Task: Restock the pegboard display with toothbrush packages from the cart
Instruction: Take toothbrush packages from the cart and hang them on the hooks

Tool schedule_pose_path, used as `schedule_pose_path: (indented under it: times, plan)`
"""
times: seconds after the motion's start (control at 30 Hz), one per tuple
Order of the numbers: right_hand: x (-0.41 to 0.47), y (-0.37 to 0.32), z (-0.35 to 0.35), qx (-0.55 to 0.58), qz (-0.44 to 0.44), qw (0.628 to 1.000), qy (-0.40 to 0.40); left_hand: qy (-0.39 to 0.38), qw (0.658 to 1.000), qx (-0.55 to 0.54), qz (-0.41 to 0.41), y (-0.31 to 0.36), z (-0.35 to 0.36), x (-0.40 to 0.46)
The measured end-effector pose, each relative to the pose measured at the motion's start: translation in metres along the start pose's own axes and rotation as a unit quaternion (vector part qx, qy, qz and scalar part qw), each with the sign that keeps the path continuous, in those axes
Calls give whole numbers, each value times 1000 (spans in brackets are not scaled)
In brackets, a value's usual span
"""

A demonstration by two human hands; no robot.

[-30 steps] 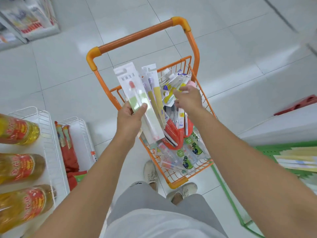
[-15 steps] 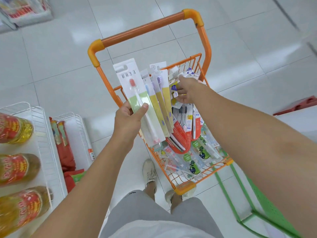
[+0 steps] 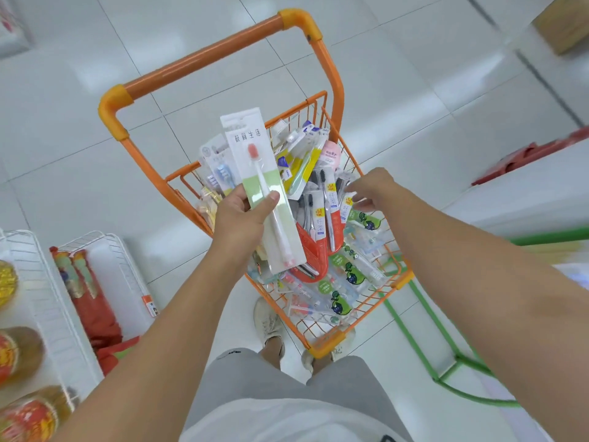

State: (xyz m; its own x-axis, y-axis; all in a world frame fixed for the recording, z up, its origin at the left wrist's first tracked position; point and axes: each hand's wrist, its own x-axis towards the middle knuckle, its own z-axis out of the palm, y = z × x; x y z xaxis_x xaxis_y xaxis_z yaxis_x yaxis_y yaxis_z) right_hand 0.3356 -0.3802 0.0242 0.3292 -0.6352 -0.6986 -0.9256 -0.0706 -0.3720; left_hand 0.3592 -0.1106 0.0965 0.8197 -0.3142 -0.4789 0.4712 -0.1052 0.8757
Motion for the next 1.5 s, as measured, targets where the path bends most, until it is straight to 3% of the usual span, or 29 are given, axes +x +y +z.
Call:
schedule_pose_path:
  times: [0.13,0.2,0.3,0.5,0.67,0.87,1.0,1.27,1.5]
  plan:
    - [2,10,13,9,-108,990,89,-12,1000,18,-2,-1,8,-1]
    - [-4,0,17,81,-138,987,23,-5,1000,22,-2,0,8,-1]
    - [-10,-16,35,114,-99,984,-99,15,1000,16,-3,2,5,-1]
    - [-11,-43,73,51,-96,993,-40,28,999,11,-10,0,-2,-8]
    - [-8,-44,78,133,-62,984,-104,41,999,5,-10,2,-8,-12]
    - [4,-53,89,154,-24,987,-48,43,999,4,-2,1,-10,-13]
    - [13,-57,101,204,13,976,-77,38,999,20,2,-2,-13,-16]
    - [-16,-24,62,274,27,959,-68,14,1000,15,3,-4,-10,-14]
    - [-96,56,-15,285,-48,952,-100,-53,998,44,1,-1,22,-17]
